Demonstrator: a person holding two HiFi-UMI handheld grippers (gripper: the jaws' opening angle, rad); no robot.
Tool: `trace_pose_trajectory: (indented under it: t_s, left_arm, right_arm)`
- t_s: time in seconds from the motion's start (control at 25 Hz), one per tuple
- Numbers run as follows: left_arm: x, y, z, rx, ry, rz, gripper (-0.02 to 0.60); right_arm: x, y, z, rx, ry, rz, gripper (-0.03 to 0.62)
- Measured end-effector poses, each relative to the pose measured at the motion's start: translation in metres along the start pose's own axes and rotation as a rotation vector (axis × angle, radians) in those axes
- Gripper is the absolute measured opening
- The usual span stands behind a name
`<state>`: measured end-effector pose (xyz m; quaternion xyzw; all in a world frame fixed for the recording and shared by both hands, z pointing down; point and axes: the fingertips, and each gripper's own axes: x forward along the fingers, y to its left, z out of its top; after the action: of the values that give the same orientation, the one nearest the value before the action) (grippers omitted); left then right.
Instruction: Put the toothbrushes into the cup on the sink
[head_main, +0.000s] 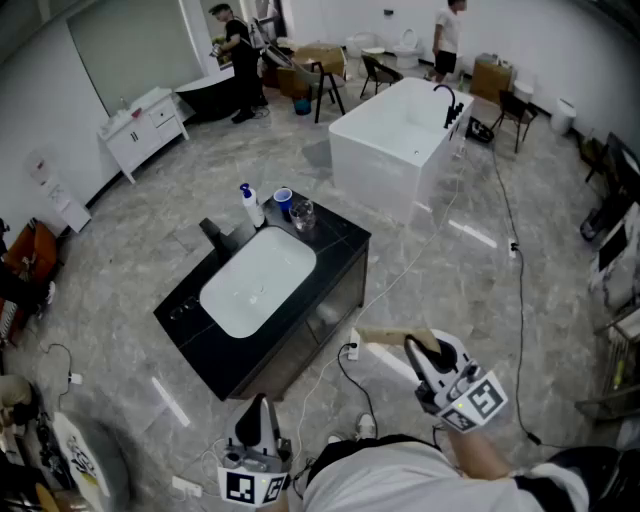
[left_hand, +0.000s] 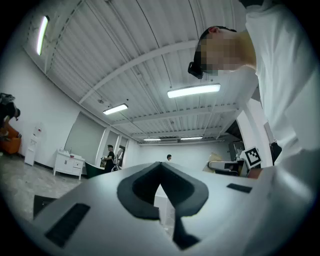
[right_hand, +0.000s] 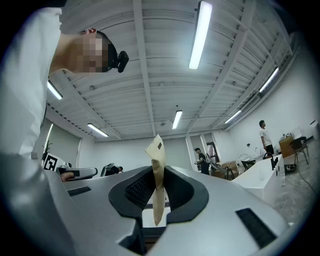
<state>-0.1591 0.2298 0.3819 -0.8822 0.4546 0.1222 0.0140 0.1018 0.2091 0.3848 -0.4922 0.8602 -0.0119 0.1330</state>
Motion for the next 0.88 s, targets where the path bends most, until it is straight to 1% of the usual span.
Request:
trace_pose_trajectory:
  t_s: [0.2, 0.36, 0.6, 0.68, 0.8, 0.88]
  left_arm:
    - [0.005, -0.001, 0.004, -0.002, -0.026, -0.026, -0.002]
    - [0.0, 0.002, 0.004, -0.014, -0.023, -0.027, -0.002]
    - [-0.011, 0.004, 0.014, -0.002, -0.033, -0.032, -0.002]
    - [-0.014, 0.007, 0.012, 0.001, -0.028, -0.031, -0.002]
    - [-0.022, 0.012, 0.006, -0.019, -0.007, -0.024, -0.002]
    - [-0.023, 0.015, 0.007, -0.021, -0.01, -0.03, -0.002]
  right_arm:
    - [0.005, 0.004, 0.004, -0.015, -0.006, 0.0, 0.072]
    - [0.006, 0.012, 0.007, -0.016, -0.009, 0.006, 0.072]
    - [0.008, 0.026, 0.006, -0.01, -0.011, 0.011, 0.072]
    - [0.011, 0.029, 0.002, -0.007, -0.01, 0.013, 0.072]
    - [0.011, 0.036, -0.002, -0.003, 0.002, 0.012, 0.072]
    - [0.013, 0.039, -0.001, -0.003, -0.001, 0.014, 0.072]
